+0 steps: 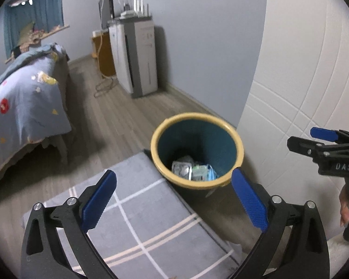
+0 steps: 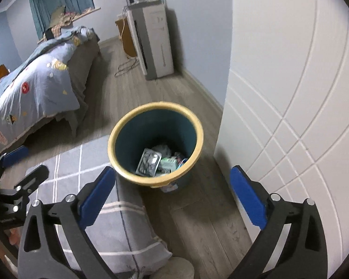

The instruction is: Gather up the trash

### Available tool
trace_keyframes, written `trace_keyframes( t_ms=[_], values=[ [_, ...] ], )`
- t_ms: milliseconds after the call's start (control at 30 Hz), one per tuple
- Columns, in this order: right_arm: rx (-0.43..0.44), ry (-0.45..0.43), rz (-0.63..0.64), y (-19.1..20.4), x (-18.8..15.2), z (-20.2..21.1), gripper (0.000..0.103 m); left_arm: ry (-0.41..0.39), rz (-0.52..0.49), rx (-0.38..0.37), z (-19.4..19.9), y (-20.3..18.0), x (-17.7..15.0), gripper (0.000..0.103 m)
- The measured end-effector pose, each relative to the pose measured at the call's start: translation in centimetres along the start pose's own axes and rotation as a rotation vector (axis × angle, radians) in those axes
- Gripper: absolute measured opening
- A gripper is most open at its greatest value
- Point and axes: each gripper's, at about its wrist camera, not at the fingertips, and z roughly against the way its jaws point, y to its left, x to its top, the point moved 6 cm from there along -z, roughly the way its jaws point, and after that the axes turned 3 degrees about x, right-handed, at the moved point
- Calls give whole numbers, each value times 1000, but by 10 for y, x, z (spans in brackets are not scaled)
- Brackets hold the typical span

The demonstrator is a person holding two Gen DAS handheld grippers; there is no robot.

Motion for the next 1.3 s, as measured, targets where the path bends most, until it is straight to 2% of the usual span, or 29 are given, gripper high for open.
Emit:
trace_keyframes(
  t_ms=[100,333,1300],
  values=[
    [8,-3,-4,3,2,0,97,-19,-6,-2,5,1,4,98],
    [-3,-6,98,28,1,-1,97,-19,-6,-4,9,4,4,98],
    [3,4,80,28,-3,-2,97,18,11,2,-1,2,1,98]
  ],
)
